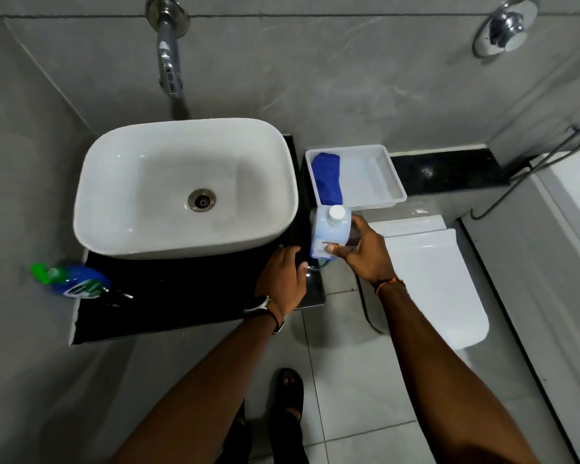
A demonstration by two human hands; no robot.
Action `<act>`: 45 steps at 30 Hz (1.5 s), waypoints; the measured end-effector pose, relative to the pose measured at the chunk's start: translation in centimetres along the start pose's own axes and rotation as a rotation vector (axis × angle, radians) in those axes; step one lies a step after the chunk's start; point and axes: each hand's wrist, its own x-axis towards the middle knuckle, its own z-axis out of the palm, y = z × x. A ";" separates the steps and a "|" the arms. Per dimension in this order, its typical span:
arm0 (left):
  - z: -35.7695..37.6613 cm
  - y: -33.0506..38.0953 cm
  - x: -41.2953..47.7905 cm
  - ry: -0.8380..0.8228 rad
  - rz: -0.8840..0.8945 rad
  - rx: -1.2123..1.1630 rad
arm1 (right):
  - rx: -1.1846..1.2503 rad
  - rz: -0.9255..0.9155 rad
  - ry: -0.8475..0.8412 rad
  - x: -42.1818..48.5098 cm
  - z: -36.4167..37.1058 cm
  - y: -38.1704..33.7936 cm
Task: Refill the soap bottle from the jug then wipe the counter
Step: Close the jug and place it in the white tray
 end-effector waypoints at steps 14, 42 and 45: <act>8.1 -0.6 3.2 -0.168 -0.003 0.386 | -0.061 -0.026 0.134 10.9 -9.5 4.8; 9.5 -2.1 3.1 -0.160 -0.030 0.401 | -0.133 0.202 0.097 34.4 -11.0 18.2; 9.3 -1.9 3.2 -0.164 -0.021 0.406 | -0.200 0.176 0.110 35.8 -11.5 18.3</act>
